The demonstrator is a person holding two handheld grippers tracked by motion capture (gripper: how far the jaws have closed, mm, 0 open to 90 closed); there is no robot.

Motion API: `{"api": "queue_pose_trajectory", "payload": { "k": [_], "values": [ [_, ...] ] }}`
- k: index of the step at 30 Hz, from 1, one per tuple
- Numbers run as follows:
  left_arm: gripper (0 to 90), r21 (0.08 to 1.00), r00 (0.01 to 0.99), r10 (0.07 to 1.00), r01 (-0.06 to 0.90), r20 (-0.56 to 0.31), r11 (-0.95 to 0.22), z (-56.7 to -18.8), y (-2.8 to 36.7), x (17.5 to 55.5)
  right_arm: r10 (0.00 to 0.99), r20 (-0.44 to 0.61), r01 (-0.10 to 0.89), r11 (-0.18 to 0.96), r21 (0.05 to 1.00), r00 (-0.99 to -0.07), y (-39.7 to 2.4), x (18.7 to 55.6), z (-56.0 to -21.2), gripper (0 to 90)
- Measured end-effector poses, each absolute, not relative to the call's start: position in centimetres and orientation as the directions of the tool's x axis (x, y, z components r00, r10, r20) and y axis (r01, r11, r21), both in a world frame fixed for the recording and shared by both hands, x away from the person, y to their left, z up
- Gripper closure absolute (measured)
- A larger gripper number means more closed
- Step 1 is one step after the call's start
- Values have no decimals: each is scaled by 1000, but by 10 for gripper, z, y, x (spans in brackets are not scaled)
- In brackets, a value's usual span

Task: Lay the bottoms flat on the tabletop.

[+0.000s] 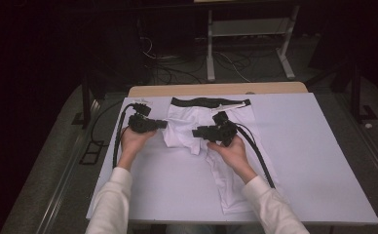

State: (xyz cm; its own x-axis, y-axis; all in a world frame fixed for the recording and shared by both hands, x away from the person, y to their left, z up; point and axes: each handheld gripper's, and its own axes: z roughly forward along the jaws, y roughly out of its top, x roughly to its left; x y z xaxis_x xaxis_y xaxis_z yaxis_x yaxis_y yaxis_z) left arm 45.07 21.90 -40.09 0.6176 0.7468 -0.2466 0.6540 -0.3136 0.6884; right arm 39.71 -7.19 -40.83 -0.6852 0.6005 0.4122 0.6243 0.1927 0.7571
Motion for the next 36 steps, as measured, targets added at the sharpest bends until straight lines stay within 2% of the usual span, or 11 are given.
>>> {"api": "queue_pose_trajectory", "payload": {
  "k": [4,9,15,16,19,20,26,30,32,36],
  "values": [
    [828,678,612,754,661,-239,-322,-403,215,467,606,465,705,240,667,-646,-69,391,-426,659],
    [827,671,589,764,681,-264,-294,-412,215,476,634,526,785,219,580,-566,-67,390,-446,632],
    [823,672,581,765,687,-279,-277,-414,217,476,643,566,816,169,553,-516,-56,394,-457,580],
    [823,674,582,765,685,-277,-277,-414,217,476,641,573,822,168,544,-511,-52,396,-459,595],
    [823,675,588,763,680,-269,-285,-412,216,475,611,586,818,194,542,-533,-43,398,-461,826],
    [823,675,591,763,677,-263,-292,-411,215,474,601,584,808,193,556,-546,-43,396,-458,871],
    [820,681,590,769,669,-244,-297,-407,214,477,544,556,741,204,640,-629,-66,390,-415,876],
    [722,693,586,773,662,-241,-286,-407,210,476,575,535,730,169,662,-618,-87,403,-401,875],
    [622,694,587,777,657,-226,-295,-406,210,472,593,544,748,159,645,-594,-94,411,-404,875],
    [483,694,579,793,650,-189,-309,-404,220,460,628,529,767,178,617,-571,-100,421,-414,875]
  ]
}}
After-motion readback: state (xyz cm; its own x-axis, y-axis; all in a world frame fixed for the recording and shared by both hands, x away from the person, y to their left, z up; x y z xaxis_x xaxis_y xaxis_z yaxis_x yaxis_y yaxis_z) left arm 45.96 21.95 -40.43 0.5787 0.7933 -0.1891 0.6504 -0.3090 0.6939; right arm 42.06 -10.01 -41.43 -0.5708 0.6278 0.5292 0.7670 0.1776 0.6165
